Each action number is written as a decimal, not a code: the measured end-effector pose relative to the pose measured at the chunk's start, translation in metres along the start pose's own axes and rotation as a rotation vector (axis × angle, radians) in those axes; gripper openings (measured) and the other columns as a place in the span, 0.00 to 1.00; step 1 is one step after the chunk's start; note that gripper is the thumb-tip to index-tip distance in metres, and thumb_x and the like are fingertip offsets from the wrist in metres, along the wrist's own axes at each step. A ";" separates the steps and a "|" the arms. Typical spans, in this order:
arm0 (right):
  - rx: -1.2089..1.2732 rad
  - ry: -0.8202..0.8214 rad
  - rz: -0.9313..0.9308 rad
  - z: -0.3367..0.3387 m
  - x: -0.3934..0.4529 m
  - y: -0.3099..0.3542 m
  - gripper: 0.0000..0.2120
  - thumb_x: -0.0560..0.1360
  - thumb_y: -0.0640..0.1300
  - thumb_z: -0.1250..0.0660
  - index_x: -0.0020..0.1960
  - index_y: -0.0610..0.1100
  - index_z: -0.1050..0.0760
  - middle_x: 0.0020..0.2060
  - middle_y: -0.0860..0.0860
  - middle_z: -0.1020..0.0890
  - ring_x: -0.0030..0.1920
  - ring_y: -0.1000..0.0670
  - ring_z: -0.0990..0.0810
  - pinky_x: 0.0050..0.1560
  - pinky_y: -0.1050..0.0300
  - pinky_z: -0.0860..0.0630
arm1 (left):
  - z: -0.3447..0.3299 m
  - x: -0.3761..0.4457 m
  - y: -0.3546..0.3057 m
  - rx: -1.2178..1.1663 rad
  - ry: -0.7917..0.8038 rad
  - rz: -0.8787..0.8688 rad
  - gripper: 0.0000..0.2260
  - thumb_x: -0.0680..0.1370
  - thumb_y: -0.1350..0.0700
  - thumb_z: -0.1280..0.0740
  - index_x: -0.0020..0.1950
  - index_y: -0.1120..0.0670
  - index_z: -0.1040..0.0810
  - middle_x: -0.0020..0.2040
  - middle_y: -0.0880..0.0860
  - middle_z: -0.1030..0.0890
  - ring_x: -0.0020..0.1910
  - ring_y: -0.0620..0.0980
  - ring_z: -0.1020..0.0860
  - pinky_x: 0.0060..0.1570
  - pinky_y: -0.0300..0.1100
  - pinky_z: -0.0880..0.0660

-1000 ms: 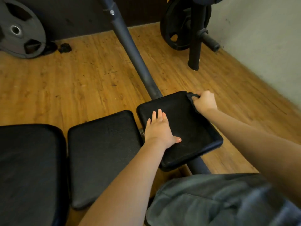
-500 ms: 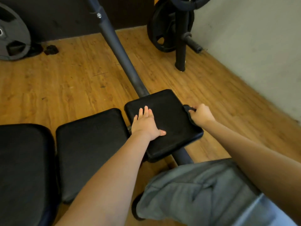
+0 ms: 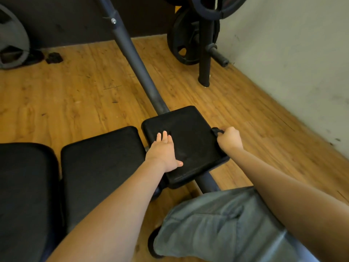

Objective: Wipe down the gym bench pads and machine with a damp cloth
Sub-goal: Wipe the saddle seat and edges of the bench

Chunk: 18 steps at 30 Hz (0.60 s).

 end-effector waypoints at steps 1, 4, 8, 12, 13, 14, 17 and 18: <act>0.006 -0.003 0.021 -0.002 0.007 0.007 0.12 0.79 0.37 0.44 0.56 0.36 0.24 0.49 0.41 0.21 0.45 0.43 0.23 0.40 0.57 0.32 | 0.001 0.001 0.000 -0.005 -0.008 0.006 0.44 0.76 0.45 0.32 0.78 0.59 0.58 0.78 0.56 0.60 0.77 0.56 0.58 0.74 0.50 0.48; 0.006 -0.013 0.059 -0.014 0.035 0.034 0.11 0.79 0.38 0.43 0.52 0.33 0.25 0.49 0.38 0.22 0.48 0.39 0.22 0.40 0.55 0.31 | 0.002 0.002 0.000 -0.012 -0.019 0.017 0.44 0.75 0.46 0.31 0.78 0.59 0.58 0.78 0.56 0.60 0.77 0.56 0.58 0.74 0.51 0.49; 0.038 -0.014 0.073 -0.030 0.071 0.072 0.12 0.79 0.41 0.42 0.55 0.34 0.26 0.51 0.39 0.22 0.50 0.39 0.22 0.42 0.55 0.31 | -0.001 0.004 0.000 0.017 0.001 -0.006 0.45 0.75 0.45 0.32 0.77 0.59 0.59 0.78 0.56 0.61 0.77 0.56 0.59 0.74 0.51 0.51; 0.071 0.035 0.082 -0.036 0.088 0.082 0.13 0.80 0.42 0.44 0.59 0.38 0.26 0.48 0.44 0.24 0.46 0.44 0.23 0.43 0.56 0.32 | -0.002 0.005 0.001 0.029 0.014 -0.025 0.44 0.76 0.44 0.33 0.77 0.59 0.60 0.78 0.56 0.62 0.76 0.56 0.60 0.74 0.50 0.54; 0.060 0.050 0.095 -0.036 0.089 0.080 0.12 0.80 0.41 0.44 0.58 0.38 0.26 0.47 0.44 0.24 0.46 0.44 0.24 0.43 0.57 0.32 | -0.002 0.005 0.001 0.033 0.013 -0.027 0.44 0.76 0.44 0.33 0.77 0.59 0.60 0.78 0.56 0.62 0.76 0.56 0.60 0.74 0.50 0.54; 0.040 0.070 0.111 -0.034 0.087 0.077 0.12 0.80 0.41 0.45 0.57 0.39 0.25 0.46 0.43 0.24 0.46 0.44 0.24 0.43 0.57 0.33 | -0.002 0.005 0.001 0.033 0.011 -0.029 0.44 0.76 0.44 0.33 0.77 0.59 0.60 0.78 0.56 0.62 0.77 0.56 0.60 0.74 0.50 0.54; -0.065 0.139 0.139 -0.027 0.073 0.055 0.12 0.81 0.42 0.45 0.56 0.38 0.25 0.44 0.44 0.24 0.46 0.44 0.24 0.43 0.58 0.34 | -0.001 0.005 0.000 0.014 0.001 -0.030 0.44 0.76 0.44 0.33 0.78 0.59 0.59 0.78 0.56 0.61 0.77 0.56 0.60 0.74 0.50 0.53; -0.099 0.154 0.135 -0.023 0.065 0.042 0.13 0.81 0.42 0.44 0.55 0.37 0.24 0.43 0.43 0.24 0.46 0.44 0.24 0.42 0.58 0.35 | -0.001 0.005 0.000 0.007 0.003 -0.030 0.44 0.76 0.44 0.33 0.78 0.59 0.59 0.78 0.56 0.61 0.77 0.56 0.59 0.75 0.50 0.53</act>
Point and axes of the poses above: each hand's wrist, its own x-axis towards the middle knuckle, its own z-axis out of the back of the hand, y = z × x, the point moved 9 cm from there along x, towards the middle knuckle
